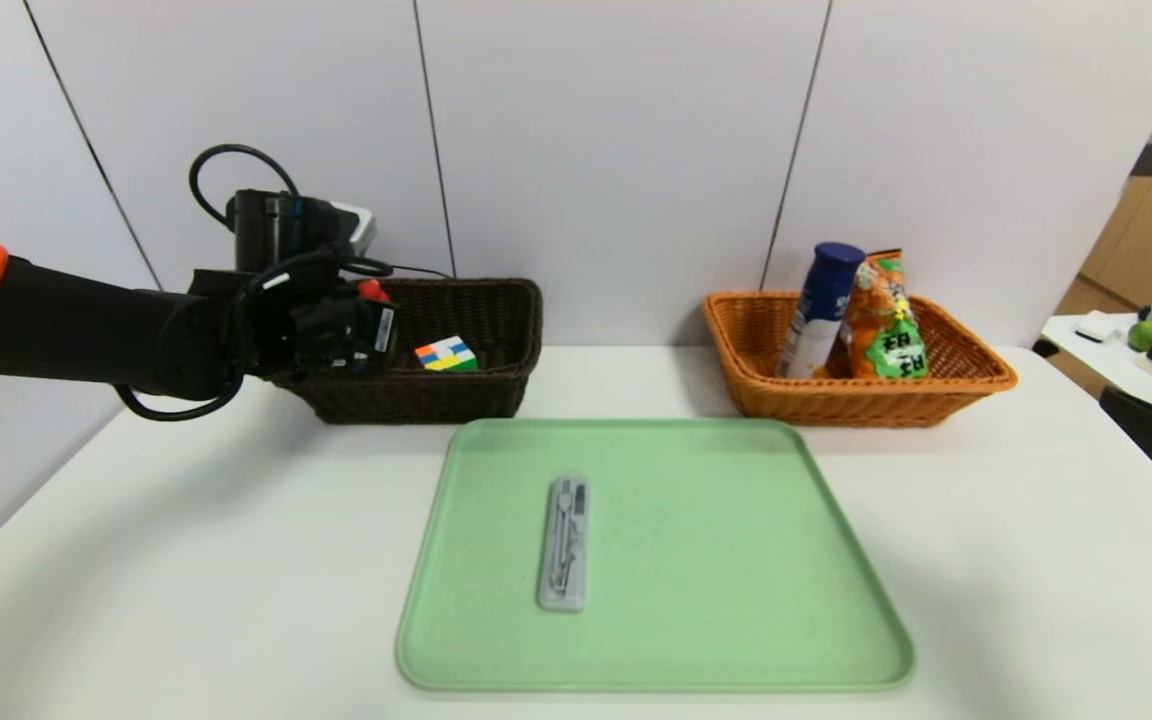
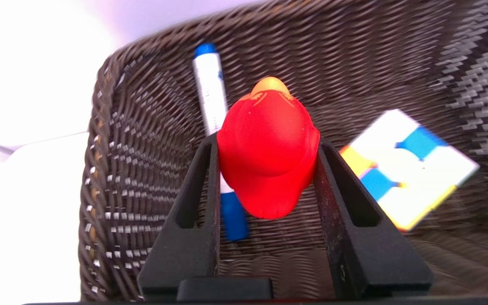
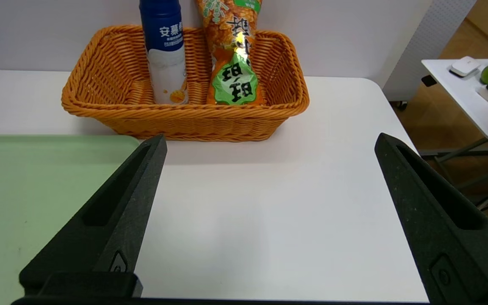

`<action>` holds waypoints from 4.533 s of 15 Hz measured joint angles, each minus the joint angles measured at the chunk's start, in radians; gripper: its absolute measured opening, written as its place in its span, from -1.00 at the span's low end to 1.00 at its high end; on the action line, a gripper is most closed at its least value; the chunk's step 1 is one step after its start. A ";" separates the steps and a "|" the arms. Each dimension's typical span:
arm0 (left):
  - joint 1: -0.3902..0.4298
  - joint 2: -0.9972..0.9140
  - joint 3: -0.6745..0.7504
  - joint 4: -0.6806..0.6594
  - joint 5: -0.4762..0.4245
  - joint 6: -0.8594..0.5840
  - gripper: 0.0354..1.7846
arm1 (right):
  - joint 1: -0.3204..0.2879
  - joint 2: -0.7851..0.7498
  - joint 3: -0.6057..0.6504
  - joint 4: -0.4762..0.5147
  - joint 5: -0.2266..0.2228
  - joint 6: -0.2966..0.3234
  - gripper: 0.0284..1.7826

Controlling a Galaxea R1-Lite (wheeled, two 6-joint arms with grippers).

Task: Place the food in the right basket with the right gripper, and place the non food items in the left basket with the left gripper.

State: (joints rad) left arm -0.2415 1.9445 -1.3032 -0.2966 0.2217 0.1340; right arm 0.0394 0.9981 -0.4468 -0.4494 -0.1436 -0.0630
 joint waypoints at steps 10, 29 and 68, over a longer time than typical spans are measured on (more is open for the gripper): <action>0.019 0.051 -0.080 0.062 0.001 -0.009 0.19 | 0.000 0.002 0.009 0.000 0.000 0.000 0.90; -0.521 -0.278 0.012 0.762 0.058 -0.458 0.85 | -0.001 -0.010 0.008 0.004 0.002 -0.004 0.90; -0.623 0.096 -0.070 0.651 0.182 -0.562 0.53 | -0.001 -0.047 0.065 0.014 0.003 -0.004 0.90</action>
State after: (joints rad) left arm -0.8640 2.0402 -1.3734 0.3549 0.4040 -0.4277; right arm 0.0385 0.9506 -0.3819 -0.4357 -0.1404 -0.0668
